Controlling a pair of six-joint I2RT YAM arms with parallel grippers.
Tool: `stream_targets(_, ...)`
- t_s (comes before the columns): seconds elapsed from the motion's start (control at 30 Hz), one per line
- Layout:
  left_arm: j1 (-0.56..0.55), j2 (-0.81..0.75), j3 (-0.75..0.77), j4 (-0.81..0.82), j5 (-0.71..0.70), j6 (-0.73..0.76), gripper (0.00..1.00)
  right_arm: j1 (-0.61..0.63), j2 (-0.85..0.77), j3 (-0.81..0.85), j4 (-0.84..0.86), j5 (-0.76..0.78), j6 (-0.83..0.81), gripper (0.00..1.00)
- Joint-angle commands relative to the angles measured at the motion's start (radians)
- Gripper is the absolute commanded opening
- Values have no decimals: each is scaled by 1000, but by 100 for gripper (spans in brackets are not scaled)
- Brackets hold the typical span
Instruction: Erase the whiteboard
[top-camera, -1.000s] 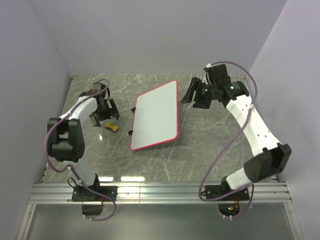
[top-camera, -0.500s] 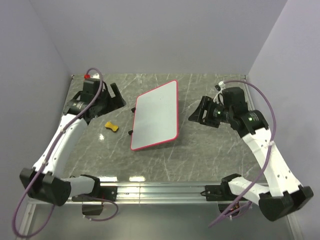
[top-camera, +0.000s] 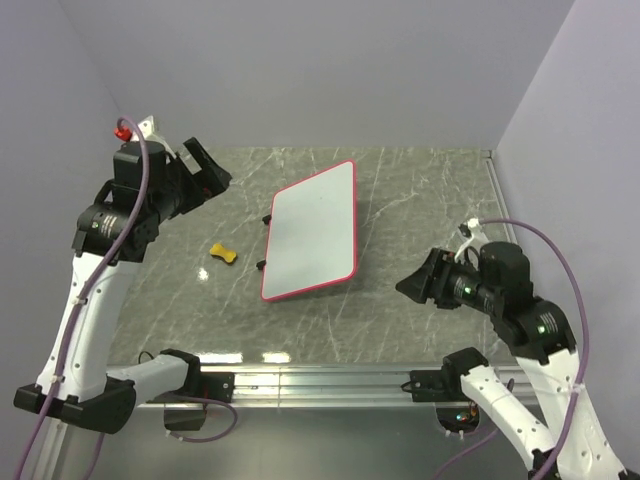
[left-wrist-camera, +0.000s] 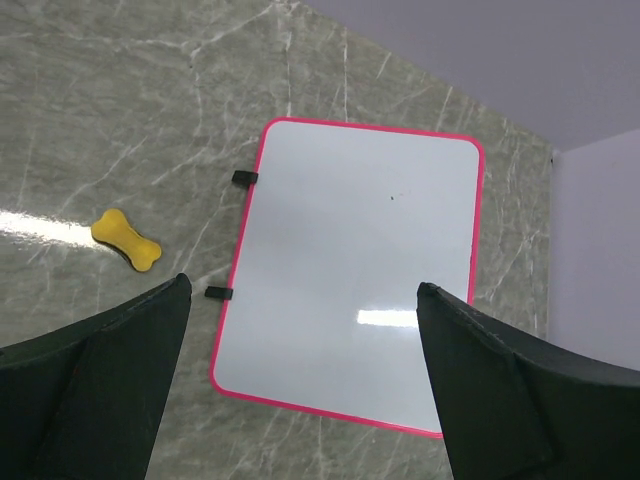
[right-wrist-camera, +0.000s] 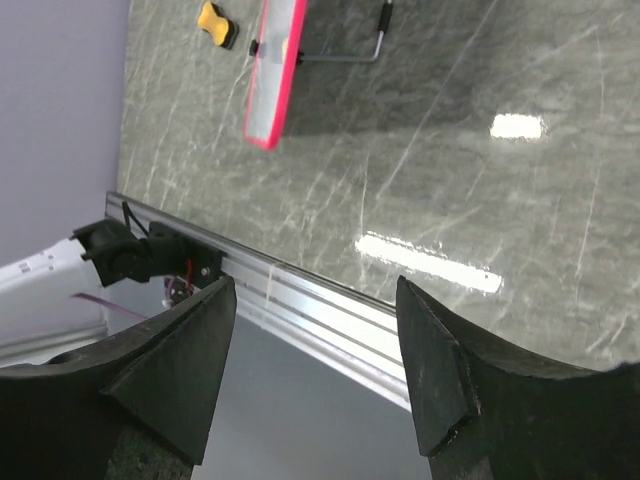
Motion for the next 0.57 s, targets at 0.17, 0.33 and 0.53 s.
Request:
stream_targets(0.17,-3,21,156,-84,-51,10,99,0,-182,-77,-113,21,-6,72)
stream_targets(0.33,-3,-2,136,-82,-37,13,99,-2,-257,-81,-153,33,-6,72)
stream_targets(0.53,-3,-23,145,-110,-78,37,99,0,-294,-66,-190,46,-15,72)
